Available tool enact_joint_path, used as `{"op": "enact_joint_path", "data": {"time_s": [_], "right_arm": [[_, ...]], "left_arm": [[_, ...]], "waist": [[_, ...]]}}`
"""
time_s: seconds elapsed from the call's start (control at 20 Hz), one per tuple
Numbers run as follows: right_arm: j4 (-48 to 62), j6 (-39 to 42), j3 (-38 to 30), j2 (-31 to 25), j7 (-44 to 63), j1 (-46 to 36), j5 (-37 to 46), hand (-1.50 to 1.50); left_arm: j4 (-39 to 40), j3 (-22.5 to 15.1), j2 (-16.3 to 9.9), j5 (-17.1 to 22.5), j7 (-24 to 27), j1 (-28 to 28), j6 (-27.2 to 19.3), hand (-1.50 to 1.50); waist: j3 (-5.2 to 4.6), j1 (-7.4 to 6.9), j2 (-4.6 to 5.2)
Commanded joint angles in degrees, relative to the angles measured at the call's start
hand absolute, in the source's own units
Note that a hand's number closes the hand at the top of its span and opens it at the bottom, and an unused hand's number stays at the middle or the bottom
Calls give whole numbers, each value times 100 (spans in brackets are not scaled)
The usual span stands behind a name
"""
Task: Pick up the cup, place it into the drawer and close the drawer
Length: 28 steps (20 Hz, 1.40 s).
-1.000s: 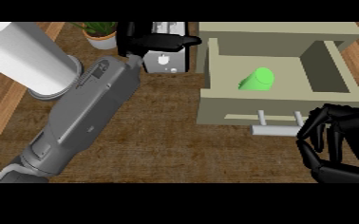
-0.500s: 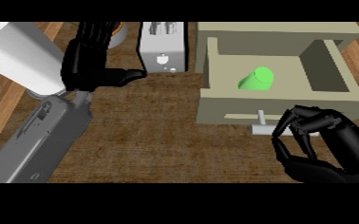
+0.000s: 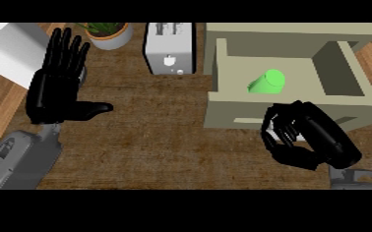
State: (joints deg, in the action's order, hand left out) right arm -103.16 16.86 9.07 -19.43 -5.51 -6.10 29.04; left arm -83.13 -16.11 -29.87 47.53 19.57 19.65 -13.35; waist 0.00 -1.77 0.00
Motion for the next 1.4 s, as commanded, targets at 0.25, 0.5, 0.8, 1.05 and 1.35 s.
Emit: {"op": "enact_joint_path", "data": {"time_s": [0.25,0.5,0.8,1.05,1.35], "right_arm": [[2335,-839,516,615,-430,-1063,1375,-150],[3518,-1176,436,654,-766,-1443,1813,-150],[5186,-1392,-95,758,-1426,-2332,1755,-150],[6566,-1612,-487,799,-1989,-3101,1716,-150],[8191,-1580,-975,568,-2404,-4255,1616,-150]], "left_arm": [[-419,551,-234,21,59,-1040,774,-150],[-656,933,-340,138,-141,-1363,990,-150],[-78,1290,-208,-24,172,-1630,1859,-150],[-331,1400,0,-220,68,-1721,1687,-150],[103,1532,-58,-146,64,-1419,2201,-150]], "waist": [[2,59,10],[3,58,6],[2,84,21],[4,70,23],[8,-47,89]]}}
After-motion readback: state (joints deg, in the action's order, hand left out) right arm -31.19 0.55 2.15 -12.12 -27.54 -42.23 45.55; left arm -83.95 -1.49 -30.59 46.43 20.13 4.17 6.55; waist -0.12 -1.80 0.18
